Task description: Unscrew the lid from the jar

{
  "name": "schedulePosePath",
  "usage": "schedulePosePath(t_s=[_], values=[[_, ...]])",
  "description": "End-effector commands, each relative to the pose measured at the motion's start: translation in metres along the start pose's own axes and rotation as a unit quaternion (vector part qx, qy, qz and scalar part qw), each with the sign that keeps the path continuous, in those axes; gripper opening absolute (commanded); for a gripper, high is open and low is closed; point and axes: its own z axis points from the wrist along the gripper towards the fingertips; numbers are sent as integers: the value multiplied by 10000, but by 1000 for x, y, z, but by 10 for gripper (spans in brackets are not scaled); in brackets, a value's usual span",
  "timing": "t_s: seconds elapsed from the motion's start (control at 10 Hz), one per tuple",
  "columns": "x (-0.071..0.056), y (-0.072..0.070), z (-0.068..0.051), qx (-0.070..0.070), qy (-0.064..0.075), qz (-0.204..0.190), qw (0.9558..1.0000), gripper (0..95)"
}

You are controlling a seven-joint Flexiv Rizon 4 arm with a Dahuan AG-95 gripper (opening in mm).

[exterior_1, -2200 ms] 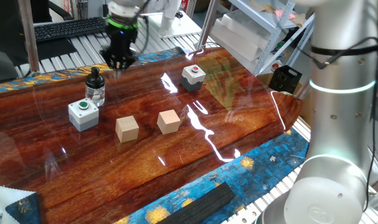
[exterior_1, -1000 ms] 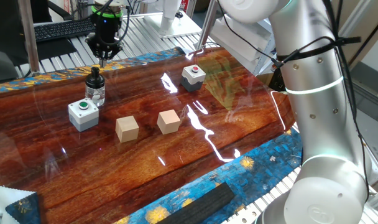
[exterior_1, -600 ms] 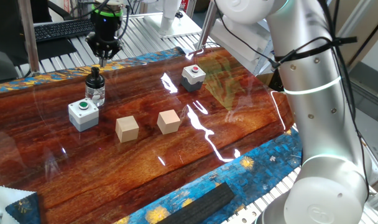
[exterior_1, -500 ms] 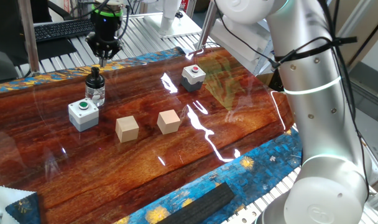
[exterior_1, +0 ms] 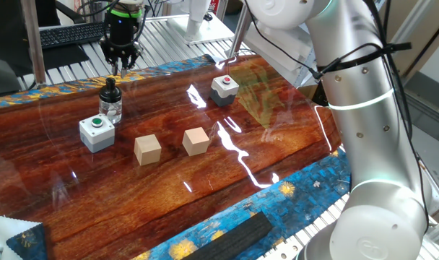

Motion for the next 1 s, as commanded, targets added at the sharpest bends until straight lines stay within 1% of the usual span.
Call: schedulePosePath(t_s=[0.1, 0.2, 0.3, 0.4, 0.5, 0.7, 1.0], values=[[6, 3, -2, -28, 24, 193, 9998, 570], [11, 5, -2, -22, 15, 233, 9997, 570], [16, 8, -1, -13, -56, 248, 9997, 570], [20, 10, 1, -14, -80, 264, 9996, 570], [22, 12, 1, -30, -67, 256, 9996, 570], [25, 12, 3, -25, -85, 219, 9997, 570], [30, 11, 8, -26, -113, 239, 9996, 570]])
